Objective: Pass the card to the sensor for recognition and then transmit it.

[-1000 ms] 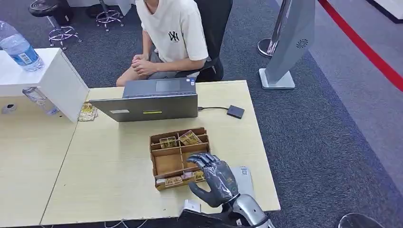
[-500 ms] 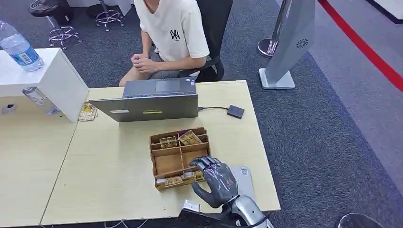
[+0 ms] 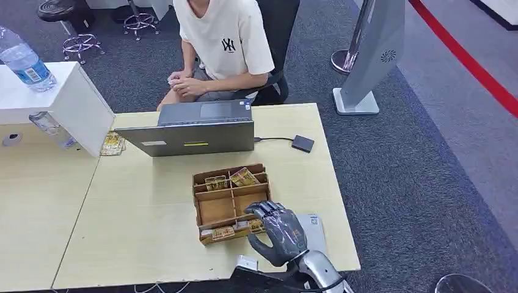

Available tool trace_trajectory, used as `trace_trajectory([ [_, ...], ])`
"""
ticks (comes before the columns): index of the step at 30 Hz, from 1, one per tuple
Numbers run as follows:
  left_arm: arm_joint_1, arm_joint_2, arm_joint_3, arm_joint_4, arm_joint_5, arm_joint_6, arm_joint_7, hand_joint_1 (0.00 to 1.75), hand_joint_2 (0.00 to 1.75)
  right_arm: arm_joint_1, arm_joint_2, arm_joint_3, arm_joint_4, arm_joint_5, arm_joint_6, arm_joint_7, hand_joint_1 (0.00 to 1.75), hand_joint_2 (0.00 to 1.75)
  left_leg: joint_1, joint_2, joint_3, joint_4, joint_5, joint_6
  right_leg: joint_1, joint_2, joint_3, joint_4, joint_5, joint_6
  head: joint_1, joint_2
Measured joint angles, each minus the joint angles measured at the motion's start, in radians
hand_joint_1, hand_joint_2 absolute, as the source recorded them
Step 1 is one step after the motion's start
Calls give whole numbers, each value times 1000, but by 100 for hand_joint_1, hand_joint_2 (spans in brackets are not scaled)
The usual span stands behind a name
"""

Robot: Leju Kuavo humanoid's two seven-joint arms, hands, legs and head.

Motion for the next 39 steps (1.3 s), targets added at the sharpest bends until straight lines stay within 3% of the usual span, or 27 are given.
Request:
trace_trajectory([
  [32,0,0,0,0,15,1,-3,0,0,2,-21,-5,0,9,38,-3,75,175,0,0,0,0,0,0,0,0,0,0,0,0,0,0],
  [39,0,0,0,0,21,1,-3,0,0,-2,-24,-4,17,99,15,19,75,175,0,0,0,0,0,0,0,0,0,0,0,0,0,0],
])
